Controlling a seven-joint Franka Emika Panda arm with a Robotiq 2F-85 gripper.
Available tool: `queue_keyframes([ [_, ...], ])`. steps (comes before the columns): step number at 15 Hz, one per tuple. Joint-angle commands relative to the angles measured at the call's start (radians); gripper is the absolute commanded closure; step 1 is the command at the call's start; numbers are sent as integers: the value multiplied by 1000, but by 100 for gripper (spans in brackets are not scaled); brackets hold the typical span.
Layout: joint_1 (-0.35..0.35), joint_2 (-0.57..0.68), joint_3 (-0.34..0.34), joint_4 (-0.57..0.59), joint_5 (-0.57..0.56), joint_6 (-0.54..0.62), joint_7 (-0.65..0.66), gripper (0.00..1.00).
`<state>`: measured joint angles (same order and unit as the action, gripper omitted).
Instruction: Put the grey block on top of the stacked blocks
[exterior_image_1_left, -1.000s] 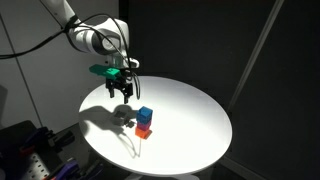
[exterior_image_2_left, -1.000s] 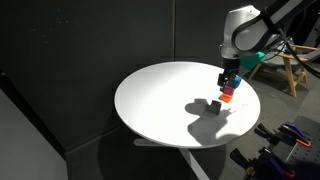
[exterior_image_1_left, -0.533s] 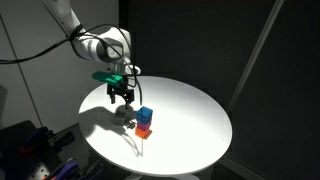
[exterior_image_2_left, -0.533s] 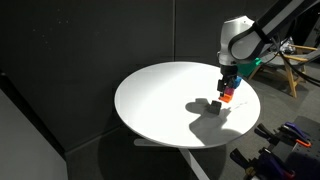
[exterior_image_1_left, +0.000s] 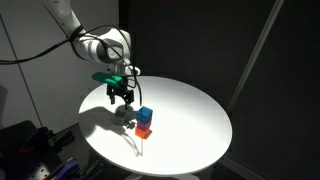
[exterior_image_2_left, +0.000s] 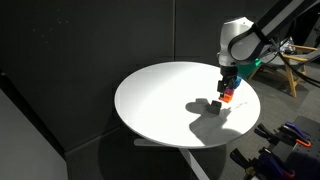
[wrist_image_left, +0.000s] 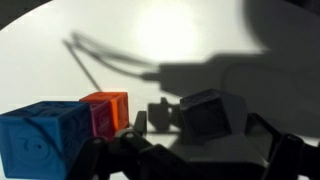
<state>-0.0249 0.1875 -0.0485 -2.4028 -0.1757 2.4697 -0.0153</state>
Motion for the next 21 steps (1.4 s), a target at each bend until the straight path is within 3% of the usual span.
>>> queue_keyframes([
  [1,-4,3,1,-1,9,8,-16,0],
  [14,-64,68,20,-3,99,140,-267,0],
  [21,-40,106,31,11,74,146,-239,0],
])
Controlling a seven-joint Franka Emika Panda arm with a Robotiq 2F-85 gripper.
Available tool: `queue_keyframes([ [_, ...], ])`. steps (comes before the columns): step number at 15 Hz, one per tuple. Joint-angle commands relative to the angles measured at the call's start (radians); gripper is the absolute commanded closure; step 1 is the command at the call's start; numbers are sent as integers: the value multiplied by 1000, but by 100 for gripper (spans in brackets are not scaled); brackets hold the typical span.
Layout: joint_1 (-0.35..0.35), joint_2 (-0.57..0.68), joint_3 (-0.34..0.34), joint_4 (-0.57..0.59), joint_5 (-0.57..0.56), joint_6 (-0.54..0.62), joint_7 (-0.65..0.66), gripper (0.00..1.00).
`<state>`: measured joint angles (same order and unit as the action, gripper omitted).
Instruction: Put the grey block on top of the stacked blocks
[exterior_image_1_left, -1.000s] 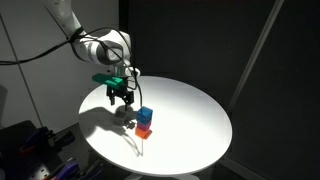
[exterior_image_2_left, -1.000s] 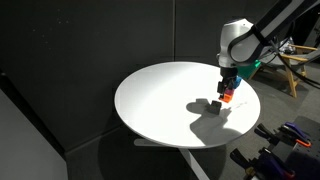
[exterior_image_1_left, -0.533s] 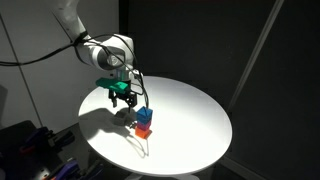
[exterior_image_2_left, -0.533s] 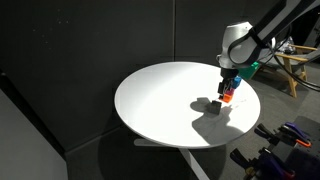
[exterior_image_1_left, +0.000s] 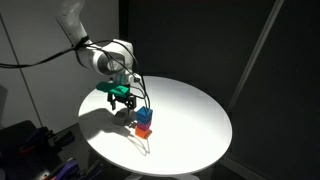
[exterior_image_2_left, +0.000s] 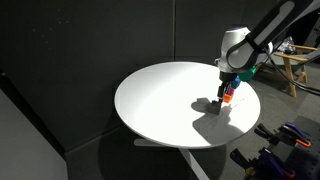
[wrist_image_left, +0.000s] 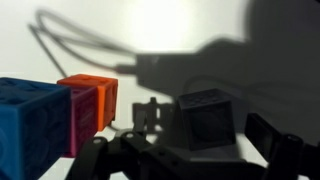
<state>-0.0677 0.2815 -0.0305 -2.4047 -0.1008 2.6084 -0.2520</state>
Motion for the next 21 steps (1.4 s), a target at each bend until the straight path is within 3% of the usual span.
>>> queue_keyframes([
  [1,6,15,16,14,-3,9,-1,0],
  [21,15,152,31,80,-24,93,-10,0],
])
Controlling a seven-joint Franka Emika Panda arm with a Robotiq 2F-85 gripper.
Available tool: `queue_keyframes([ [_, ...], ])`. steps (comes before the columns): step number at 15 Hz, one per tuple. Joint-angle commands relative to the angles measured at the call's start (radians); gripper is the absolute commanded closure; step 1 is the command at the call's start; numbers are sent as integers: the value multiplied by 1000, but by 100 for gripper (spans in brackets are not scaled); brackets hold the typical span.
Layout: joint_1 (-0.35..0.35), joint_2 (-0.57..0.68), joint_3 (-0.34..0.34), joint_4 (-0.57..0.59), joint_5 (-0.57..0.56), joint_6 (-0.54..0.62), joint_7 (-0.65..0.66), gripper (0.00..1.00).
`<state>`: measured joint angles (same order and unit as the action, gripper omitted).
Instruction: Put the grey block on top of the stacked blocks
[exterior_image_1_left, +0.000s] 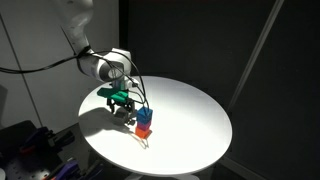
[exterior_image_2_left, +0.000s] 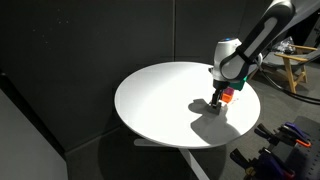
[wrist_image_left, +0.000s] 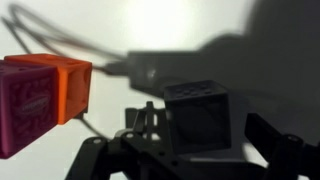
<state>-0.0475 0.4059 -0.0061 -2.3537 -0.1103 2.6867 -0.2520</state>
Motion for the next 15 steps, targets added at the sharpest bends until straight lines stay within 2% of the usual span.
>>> queue_keyframes([
  [1,-4,35,6,34,-16,17,-7,0],
  [2,-1,42,4,39,-19,17,-3,20],
  [8,25,59,-24,62,-34,-9,51,66],
  [10,34,36,-33,50,-39,-20,69,69],
  [15,43,-24,-51,26,-49,-52,93,70],
])
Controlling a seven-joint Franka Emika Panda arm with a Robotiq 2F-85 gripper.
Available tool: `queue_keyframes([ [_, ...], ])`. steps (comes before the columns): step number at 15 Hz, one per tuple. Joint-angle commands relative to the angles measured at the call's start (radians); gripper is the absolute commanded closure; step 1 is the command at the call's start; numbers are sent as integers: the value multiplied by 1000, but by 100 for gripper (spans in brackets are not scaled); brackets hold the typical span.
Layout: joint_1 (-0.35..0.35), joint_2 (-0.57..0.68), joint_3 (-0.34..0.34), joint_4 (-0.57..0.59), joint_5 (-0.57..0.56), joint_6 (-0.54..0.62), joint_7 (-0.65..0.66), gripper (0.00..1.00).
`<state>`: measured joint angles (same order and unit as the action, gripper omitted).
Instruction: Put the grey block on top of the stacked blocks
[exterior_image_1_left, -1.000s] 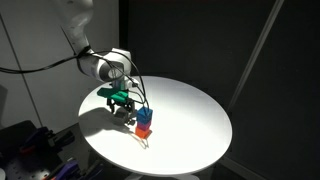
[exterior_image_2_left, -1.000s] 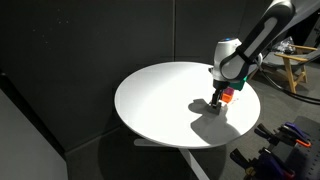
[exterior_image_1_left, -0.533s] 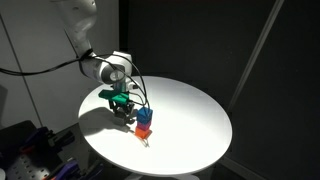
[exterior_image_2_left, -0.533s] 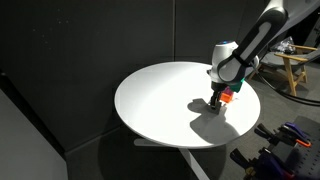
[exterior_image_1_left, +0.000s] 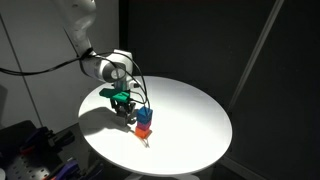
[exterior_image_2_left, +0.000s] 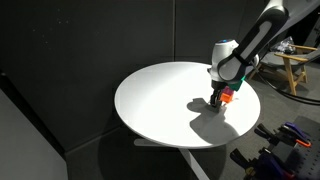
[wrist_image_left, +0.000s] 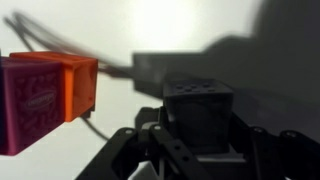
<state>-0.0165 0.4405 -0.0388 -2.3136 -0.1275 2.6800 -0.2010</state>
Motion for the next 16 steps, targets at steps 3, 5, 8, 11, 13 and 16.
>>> queue_keyframes([
  [3,-4,-107,-7,-23,-17,-82,20,70],
  [5,-12,-144,-1,-28,-8,-108,7,70],
  [8,-15,-200,0,-37,-5,-140,2,70],
  [11,-14,-249,-1,-46,-7,-170,5,70],
  [13,-15,-280,-2,-50,-4,-194,3,70],
  [16,-18,-327,-3,-58,-2,-225,0,70],
])
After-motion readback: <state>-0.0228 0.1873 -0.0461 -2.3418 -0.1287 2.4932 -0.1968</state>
